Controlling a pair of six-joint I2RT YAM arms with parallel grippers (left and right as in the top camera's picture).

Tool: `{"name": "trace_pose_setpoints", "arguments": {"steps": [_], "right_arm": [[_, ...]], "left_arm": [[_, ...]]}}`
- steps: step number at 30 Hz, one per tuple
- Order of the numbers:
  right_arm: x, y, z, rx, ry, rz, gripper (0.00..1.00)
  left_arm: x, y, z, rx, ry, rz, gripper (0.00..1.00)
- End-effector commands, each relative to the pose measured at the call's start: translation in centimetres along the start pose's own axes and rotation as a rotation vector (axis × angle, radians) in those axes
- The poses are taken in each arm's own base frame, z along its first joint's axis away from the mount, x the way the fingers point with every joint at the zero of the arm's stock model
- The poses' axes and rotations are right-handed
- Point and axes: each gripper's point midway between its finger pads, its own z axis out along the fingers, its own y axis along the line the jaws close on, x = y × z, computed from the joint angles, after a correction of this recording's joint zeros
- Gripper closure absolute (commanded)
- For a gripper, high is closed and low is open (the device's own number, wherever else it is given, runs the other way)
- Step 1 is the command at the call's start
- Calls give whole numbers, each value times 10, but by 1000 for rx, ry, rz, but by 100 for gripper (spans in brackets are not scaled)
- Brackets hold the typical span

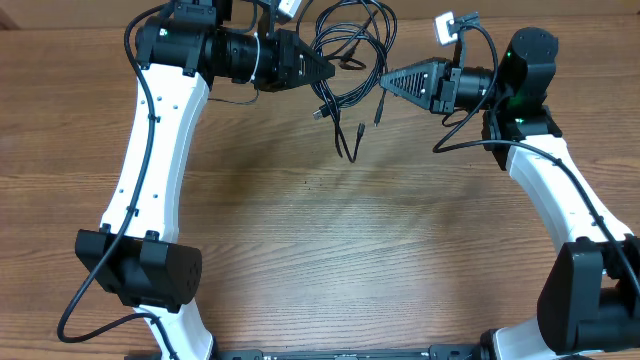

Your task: Untangle cables

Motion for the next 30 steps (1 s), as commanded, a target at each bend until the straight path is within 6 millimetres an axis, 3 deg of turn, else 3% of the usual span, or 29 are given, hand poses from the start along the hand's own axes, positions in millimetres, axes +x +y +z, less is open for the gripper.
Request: {"name": "trace_pose_setpoints", "arguments": {"steps": [1,4,12,15,21,30], "right_arm": [[-9,14,-3,-5,-10,-54,81],[-9,14,-3,-5,-10,-54,68],[-9,14,-3,-5,-10,-53,68],[-9,14,-3,-5,-9,-53,84],[-9,15,-3,-7,-7,-53,96],[-9,15,-3,-7,-7,-53,96]], "left_arm": [[1,-3,4,19,11,11,96],[2,-4,6,22,15,12,95],[6,-9,12,27,31,21,96],[5,-8,12,21,29,21,96],[2,-4,7,15,16,15,96],[-5,7,-5,-4,-15,-2,95]]}}
